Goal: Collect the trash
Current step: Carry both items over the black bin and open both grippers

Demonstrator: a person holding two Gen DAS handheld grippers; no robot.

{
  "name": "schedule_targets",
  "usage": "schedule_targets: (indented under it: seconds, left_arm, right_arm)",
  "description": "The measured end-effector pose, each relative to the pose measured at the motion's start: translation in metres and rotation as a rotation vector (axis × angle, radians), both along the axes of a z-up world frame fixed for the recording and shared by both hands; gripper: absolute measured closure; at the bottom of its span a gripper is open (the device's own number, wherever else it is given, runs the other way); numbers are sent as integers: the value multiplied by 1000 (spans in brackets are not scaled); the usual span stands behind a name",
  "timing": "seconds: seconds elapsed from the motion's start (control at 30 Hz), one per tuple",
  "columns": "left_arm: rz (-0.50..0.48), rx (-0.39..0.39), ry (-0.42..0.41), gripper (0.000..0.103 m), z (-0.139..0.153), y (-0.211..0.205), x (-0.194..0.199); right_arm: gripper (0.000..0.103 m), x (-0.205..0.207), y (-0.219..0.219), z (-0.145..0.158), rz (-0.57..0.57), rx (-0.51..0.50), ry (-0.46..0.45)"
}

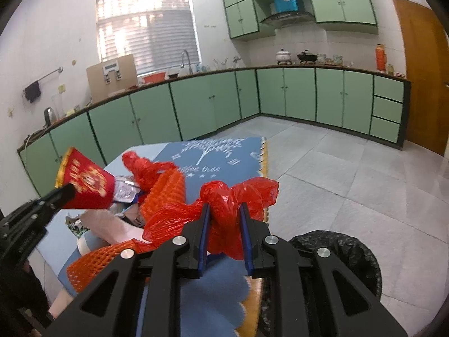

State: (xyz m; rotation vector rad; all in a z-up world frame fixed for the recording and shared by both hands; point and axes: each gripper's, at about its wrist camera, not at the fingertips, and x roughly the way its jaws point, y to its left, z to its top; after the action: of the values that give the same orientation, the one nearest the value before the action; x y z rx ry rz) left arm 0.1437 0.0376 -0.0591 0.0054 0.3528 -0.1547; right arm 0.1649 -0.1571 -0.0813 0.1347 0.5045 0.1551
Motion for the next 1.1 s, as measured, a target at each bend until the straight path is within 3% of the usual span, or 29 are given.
schedule_targets:
  seconds: [0.23, 0.37, 0.57, 0.67, 0.7, 0.77, 0.83, 0.93, 1.1]
  left_arm:
    - [-158, -36, -38, 101, 6, -55, -8]
    - [-299, -65, 5, 101, -3, -109, 1]
    - [-427, -54, 83, 100, -31, -183, 31]
    - [-451, -55, 133, 95, -45, -202, 51]
    - [-448, -53, 143, 83, -49, -204, 56]
    - [-447, -55, 152, 69, -55, -213, 65]
    - [-446, -47, 158, 69, -57, -216, 76]
    - [-446, -47, 165, 68, -56, -214, 78]
    - [-415, -44, 142, 58, -42, -191, 61]
  right_arm:
    - [83, -16, -42, 2, -104, -15, -21]
    - [83, -20, -84, -16, -210, -21, 29]
    - [83, -15, -138, -52, -318, -34, 123]
    - [79, -9, -155, -64, -333, -20, 155]
    - [76, -8, -159, -66, -334, -13, 160]
    - [69, -5, -165, -70, -335, 6, 165]
    - [60, -4, -171, -72, -339, 21, 164]
    - [58, -5, -177, -71, -348, 33, 158]
    - [52, -13, -173, -62, -340, 44, 134]
